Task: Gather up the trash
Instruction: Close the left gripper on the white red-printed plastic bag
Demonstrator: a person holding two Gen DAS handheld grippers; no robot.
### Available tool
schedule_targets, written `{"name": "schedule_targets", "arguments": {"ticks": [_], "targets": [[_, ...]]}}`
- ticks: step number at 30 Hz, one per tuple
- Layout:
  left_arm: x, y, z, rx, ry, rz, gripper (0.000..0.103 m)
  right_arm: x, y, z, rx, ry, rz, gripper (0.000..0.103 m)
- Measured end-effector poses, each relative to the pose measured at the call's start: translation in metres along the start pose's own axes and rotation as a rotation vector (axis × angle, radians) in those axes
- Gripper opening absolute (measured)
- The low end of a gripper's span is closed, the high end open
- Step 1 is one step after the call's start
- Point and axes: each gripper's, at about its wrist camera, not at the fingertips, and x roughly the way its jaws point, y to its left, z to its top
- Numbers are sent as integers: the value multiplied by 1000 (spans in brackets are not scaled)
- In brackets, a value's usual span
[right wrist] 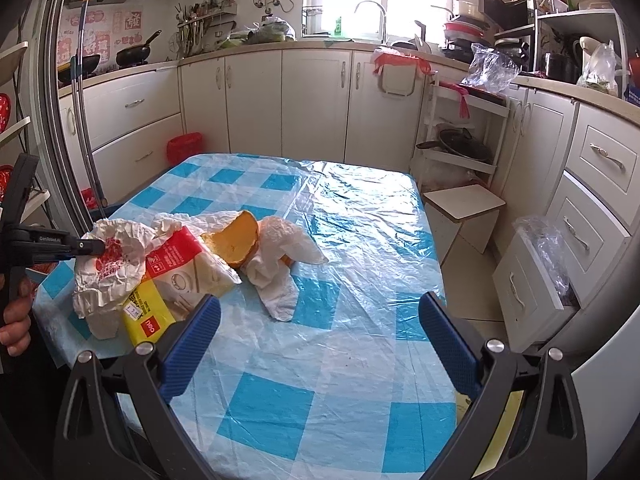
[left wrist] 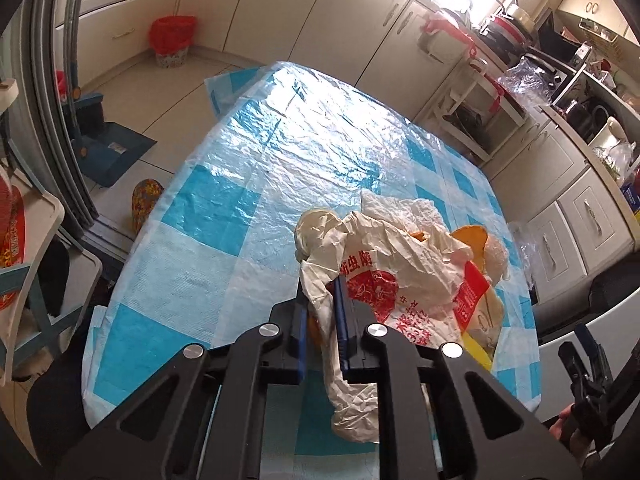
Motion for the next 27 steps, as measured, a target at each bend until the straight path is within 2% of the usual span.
{"name": "schedule_targets", "arguments": {"ticks": [6,12,18,27], "targets": [[-40,7,11,-25,-74,-42,11,7,-8,5,53,9,29,95],[-70,17,17,-31,-132,-16,11,24,-11,5,139,73,139,95],[-80,19,15,-9,-146,3,11,38,9,5,102,119,203,95],[-77,17,14,5,-138,0,11,52,17,10,120,145,262,95]]}}
